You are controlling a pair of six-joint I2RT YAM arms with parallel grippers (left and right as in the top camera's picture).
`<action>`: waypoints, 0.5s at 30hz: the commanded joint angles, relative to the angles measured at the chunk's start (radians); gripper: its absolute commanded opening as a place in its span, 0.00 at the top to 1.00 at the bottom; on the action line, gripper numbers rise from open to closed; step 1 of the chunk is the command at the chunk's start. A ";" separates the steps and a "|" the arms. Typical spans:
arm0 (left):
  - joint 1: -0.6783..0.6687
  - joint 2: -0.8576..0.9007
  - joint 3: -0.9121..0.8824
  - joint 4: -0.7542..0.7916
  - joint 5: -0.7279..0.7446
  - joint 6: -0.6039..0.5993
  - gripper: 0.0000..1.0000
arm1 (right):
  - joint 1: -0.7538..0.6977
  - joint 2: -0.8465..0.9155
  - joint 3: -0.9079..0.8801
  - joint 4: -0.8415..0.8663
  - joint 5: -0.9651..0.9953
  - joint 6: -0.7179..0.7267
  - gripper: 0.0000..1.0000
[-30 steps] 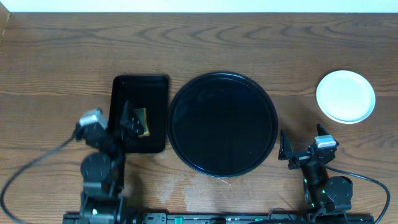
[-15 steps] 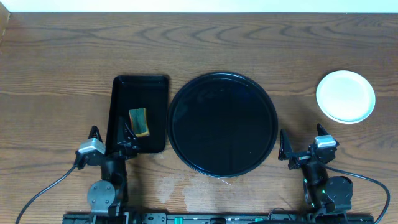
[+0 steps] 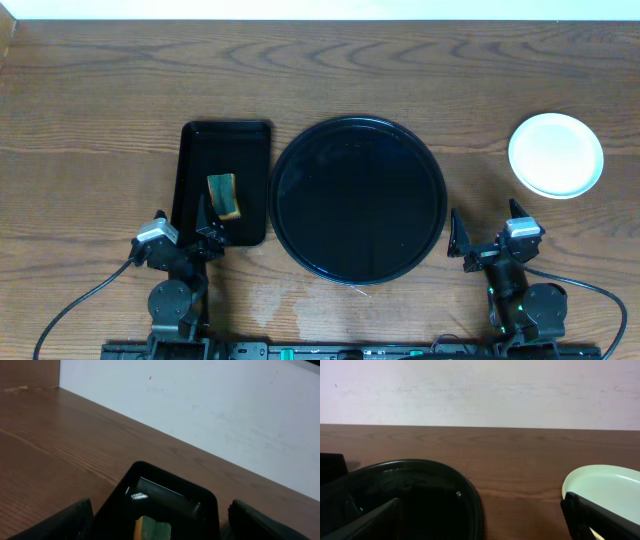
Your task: Clean dirty plates on tray and stack at the side
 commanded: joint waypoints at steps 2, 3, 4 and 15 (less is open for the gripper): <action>0.006 0.008 -0.010 -0.051 -0.010 0.006 0.13 | -0.010 -0.004 -0.002 -0.004 0.007 0.006 0.01; 0.006 0.010 -0.010 -0.051 -0.010 0.006 0.13 | -0.010 -0.004 -0.002 -0.004 0.007 0.006 0.01; 0.006 0.013 -0.010 -0.051 -0.010 0.006 0.12 | -0.010 -0.004 -0.002 -0.004 0.007 0.006 0.01; 0.006 0.015 -0.010 -0.051 -0.010 0.006 0.13 | -0.010 -0.004 -0.002 -0.004 0.007 0.006 0.01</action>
